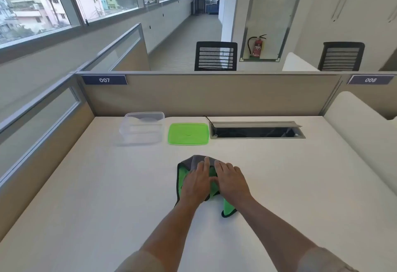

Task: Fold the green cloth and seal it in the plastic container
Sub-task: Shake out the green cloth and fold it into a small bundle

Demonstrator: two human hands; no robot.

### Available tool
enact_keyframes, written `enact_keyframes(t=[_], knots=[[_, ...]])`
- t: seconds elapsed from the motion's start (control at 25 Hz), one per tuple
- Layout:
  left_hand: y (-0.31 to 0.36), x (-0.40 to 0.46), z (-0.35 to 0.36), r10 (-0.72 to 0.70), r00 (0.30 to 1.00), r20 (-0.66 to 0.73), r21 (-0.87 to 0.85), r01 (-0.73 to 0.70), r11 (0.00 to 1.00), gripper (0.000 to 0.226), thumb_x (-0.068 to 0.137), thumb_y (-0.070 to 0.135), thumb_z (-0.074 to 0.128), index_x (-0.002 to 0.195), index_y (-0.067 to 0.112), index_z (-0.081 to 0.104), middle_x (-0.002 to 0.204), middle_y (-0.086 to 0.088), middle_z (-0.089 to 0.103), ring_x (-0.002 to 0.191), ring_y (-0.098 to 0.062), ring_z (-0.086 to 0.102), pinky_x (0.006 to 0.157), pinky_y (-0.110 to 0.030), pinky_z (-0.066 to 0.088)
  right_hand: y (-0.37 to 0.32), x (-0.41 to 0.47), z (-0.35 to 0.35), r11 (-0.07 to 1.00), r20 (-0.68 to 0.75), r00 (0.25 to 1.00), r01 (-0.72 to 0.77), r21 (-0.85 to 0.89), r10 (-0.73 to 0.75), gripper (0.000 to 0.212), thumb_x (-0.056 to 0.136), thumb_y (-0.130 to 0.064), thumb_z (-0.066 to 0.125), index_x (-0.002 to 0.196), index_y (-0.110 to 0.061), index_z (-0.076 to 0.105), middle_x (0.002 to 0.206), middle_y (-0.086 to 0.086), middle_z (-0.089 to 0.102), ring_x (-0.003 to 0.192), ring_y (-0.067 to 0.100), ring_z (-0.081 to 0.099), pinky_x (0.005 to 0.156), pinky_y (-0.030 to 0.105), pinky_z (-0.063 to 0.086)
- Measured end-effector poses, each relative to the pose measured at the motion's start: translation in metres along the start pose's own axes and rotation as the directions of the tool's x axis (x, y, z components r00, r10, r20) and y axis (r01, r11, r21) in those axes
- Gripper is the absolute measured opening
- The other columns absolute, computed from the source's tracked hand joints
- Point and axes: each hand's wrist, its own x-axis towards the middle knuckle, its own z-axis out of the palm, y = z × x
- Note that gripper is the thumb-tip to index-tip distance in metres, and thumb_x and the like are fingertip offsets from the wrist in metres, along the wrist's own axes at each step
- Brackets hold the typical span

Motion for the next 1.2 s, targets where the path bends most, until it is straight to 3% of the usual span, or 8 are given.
enact_keyframes(t=[0.08,0.2,0.32,0.4,0.48,0.72,0.92,1.2], knots=[[0.001,0.0,-0.003,-0.012,1.0,0.0,0.011,0.012,1.0,0.065,0.099,0.034,0.048,0.153,0.009,0.021,0.133,-0.003,0.051,0.102,-0.026,0.063,0.075,-0.04,0.053,-0.002,0.003,-0.004,0.999,-0.007,1.0,-0.009,0.045,0.01,0.031,0.088,-0.021,0.058,0.118,-0.011,0.058,0.104,0.006,0.068,0.093,0.027,0.064,0.073,0.04,0.052],[0.002,-0.001,-0.004,-0.01,0.999,-0.036,0.063,0.013,0.998,0.053,0.096,0.025,0.049,0.146,0.013,0.037,0.12,-0.003,0.062,0.095,-0.024,0.065,0.073,-0.038,0.05,-0.009,0.004,-0.013,0.994,0.013,0.999,-0.051,0.096,0.05,0.016,0.082,-0.009,0.06,0.095,-0.016,0.058,0.083,0.003,0.067,0.076,0.027,0.065,0.059,0.04,0.052],[0.006,-0.002,-0.013,-0.019,0.996,-0.092,0.037,0.022,0.999,0.024,0.093,0.022,0.047,0.112,0.021,0.061,0.096,0.001,0.066,0.08,-0.025,0.064,0.068,-0.036,0.041,-0.013,0.004,-0.026,0.987,-0.059,0.995,-0.074,0.145,0.084,0.012,0.08,-0.007,0.06,0.086,-0.017,0.059,0.074,0.001,0.066,0.063,0.027,0.064,0.047,0.032,0.043],[0.006,-0.003,-0.019,-0.055,0.995,-0.084,0.049,0.06,0.997,0.016,0.091,0.017,0.045,0.086,0.02,0.06,0.082,0.0,0.066,0.072,-0.026,0.063,0.064,-0.036,0.035,-0.011,0.008,-0.037,0.981,-0.105,0.989,-0.088,0.172,0.107,0.01,0.082,-0.008,0.057,0.087,-0.017,0.059,0.073,0.0,0.064,0.061,0.027,0.062,0.045,0.03,0.035],[0.003,-0.004,-0.023,-0.093,0.991,-0.094,0.049,0.098,0.994,0.017,0.087,0.013,0.044,0.078,0.02,0.057,0.073,-0.001,0.066,0.066,-0.027,0.062,0.064,-0.036,0.036,-0.003,0.012,-0.05,0.977,-0.148,0.98,-0.102,0.185,0.13,0.011,0.085,-0.01,0.053,0.09,-0.018,0.058,0.075,-0.001,0.062,0.064,0.026,0.059,0.047,0.031,0.037],[-0.035,0.004,-0.046,-0.231,0.959,-0.162,-0.005,0.233,0.972,0.018,0.082,0.01,0.048,0.09,0.022,0.059,0.083,-0.002,0.072,0.079,-0.028,0.064,0.075,-0.037,0.032,0.043,0.029,-0.097,0.966,-0.343,0.911,-0.169,0.194,0.229,0.021,0.084,-0.001,0.06,0.094,-0.018,0.067,0.071,0.0,0.064,0.069,0.025,0.048,0.048,0.036,0.045],[-0.061,0.03,-0.103,-0.373,0.888,-0.269,-0.134,0.349,0.928,0.016,0.089,0.021,0.053,0.097,0.023,0.067,0.095,-0.008,0.073,0.088,-0.033,0.066,0.07,-0.035,0.042,0.075,0.049,-0.126,0.942,-0.382,0.874,-0.211,0.261,0.301,0.02,0.088,0.0,0.053,0.095,-0.015,0.065,0.079,0.005,0.066,0.069,0.031,0.06,0.051,0.036,0.048],[-0.051,0.08,-0.197,-0.394,0.755,-0.524,-0.303,0.267,0.915,0.011,0.093,0.02,0.057,0.097,0.024,0.067,0.089,-0.008,0.072,0.08,-0.034,0.064,0.062,-0.032,0.04,0.093,0.085,-0.182,0.916,-0.581,0.727,-0.173,0.361,0.366,0.019,0.092,0.001,0.051,0.099,-0.006,0.067,0.086,0.015,0.07,0.073,0.032,0.062,0.061,0.033,0.046]])
